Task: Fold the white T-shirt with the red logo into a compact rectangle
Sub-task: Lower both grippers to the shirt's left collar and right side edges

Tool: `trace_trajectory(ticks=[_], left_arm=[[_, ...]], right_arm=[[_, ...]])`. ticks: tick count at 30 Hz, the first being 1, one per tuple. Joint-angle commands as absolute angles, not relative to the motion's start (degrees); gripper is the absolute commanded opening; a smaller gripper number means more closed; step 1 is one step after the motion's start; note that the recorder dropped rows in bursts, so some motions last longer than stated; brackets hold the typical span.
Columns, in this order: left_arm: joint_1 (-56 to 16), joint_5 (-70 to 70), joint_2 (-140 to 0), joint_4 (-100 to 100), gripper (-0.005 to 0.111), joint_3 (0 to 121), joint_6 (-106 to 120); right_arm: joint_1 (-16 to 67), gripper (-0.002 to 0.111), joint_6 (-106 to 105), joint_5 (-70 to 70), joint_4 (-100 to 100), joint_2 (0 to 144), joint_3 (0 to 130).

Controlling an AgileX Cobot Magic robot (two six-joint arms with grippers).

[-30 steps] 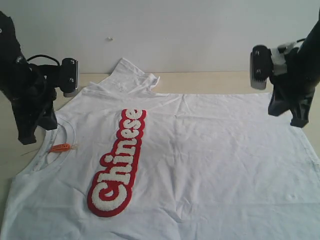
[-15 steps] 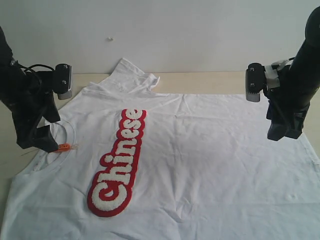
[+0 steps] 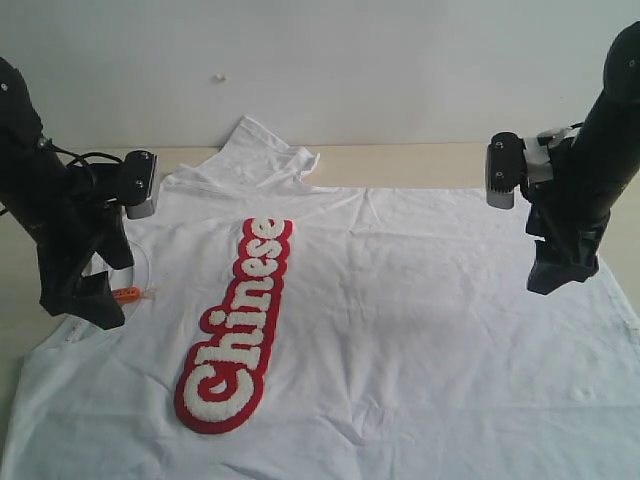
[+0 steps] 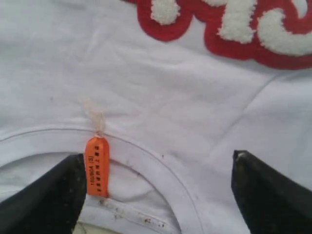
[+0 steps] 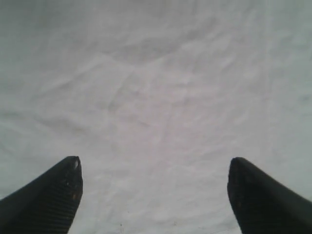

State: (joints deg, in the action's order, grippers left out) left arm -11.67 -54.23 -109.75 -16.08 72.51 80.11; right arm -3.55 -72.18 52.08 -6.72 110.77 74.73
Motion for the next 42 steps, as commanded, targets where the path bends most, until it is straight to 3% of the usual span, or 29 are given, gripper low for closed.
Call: trace_trajectory(ticks=[1, 8, 14, 19, 34, 42], left_arm=[[-11.9, -54.7, -110.2, -17.2, 0.078, 72.8, 80.8], [-11.9, -54.7, -110.5, -21.1, 0.078, 72.8, 80.9], [-11.9, -54.7, -110.5, -23.6, 0.078, 72.8, 80.9], [-11.9, -54.1, -111.6, -21.9, 0.078, 72.8, 82.4], [-9.4, -53.7, -116.1, -21.3, 0.078, 76.3, 87.0], [-8.5, -54.9, -120.6, -20.8, 0.078, 79.8, 93.1]], right_arm=[[-3.6, 0.079, -71.9, 51.4, -12.5, 110.7, 75.2], [-3.6, 0.08, -78.2, 55.0, -12.1, 110.7, 75.2], [-3.6, 0.105, -70.2, 54.3, -5.7, 110.7, 75.2], [-3.6, 0.105, -80.5, 56.0, -1.0, 111.3, 75.2], [-3.8, 0.105, -81.7, 58.8, 1.9, 116.4, 75.2], [-8.0, 0.105, -80.3, 55.5, 3.4, 118.0, 75.2]])
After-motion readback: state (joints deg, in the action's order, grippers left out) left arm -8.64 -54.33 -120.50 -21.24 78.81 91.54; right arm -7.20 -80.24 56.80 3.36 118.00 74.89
